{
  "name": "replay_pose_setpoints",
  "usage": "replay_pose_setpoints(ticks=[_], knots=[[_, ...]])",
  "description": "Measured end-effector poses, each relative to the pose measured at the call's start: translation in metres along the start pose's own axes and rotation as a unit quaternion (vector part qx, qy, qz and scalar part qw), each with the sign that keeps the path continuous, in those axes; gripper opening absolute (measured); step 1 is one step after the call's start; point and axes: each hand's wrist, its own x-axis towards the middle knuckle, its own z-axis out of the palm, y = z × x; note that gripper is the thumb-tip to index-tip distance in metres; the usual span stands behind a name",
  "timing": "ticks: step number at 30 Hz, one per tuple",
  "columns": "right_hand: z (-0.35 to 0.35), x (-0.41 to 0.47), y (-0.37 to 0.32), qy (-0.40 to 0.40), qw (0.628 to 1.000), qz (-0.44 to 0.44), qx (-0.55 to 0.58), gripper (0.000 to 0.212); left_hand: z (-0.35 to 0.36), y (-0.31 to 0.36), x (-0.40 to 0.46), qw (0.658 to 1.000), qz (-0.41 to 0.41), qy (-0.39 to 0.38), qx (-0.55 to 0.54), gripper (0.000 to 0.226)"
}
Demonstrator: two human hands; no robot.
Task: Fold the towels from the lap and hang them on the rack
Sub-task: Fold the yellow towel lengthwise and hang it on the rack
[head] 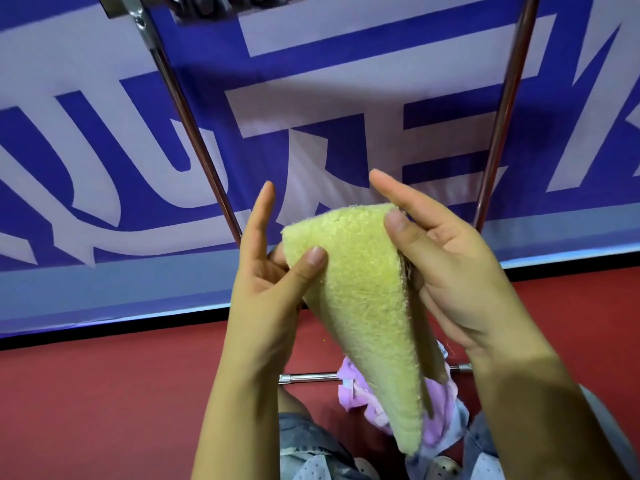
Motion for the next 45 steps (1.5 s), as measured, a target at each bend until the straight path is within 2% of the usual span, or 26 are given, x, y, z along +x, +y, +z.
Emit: replay_pose_setpoints(ticks=[5,10,13,17,19,25,29,34,40,45], knots=[[-0.011,-0.004,0.002,-0.029,0.990,0.014,-0.138,0.056,0.010,0.001,0.005,1.000,0.024,-0.002,0.008,0.070],[-0.011,-0.001,0.005,0.014,0.992,-0.043,-0.121,0.040,0.010,0.002,0.003,1.000,0.023,-0.009,0.009,0.072],[-0.007,0.003,0.006,0.035,0.993,-0.054,-0.102,0.038,0.008,0.007,0.001,0.999,0.028,-0.006,0.015,0.074],[-0.005,0.000,0.006,-0.058,0.988,-0.022,-0.139,0.055,0.006,0.010,0.003,0.998,0.044,0.038,0.007,0.072],[-0.006,-0.001,0.006,-0.076,0.984,-0.019,-0.157,0.060,0.008,0.008,0.004,0.998,0.040,0.053,0.009,0.071],[-0.011,0.001,0.001,-0.023,0.987,-0.059,-0.149,0.050,0.013,0.002,0.003,0.997,0.058,0.046,0.021,0.065],[-0.010,0.002,0.001,-0.010,0.981,-0.073,-0.182,0.047,0.016,0.008,0.006,0.993,0.095,0.058,0.042,0.056],[-0.006,0.002,-0.010,0.019,0.965,-0.127,-0.227,0.043,0.017,0.017,0.010,0.993,0.108,0.039,0.037,0.053],[-0.007,0.014,-0.029,-0.039,0.970,-0.163,-0.177,0.038,0.017,0.032,0.019,0.991,0.125,0.027,0.047,0.054],[0.000,0.036,-0.046,-0.051,0.976,-0.175,-0.115,0.036,0.013,0.050,0.036,0.988,0.138,0.049,0.049,0.055]])
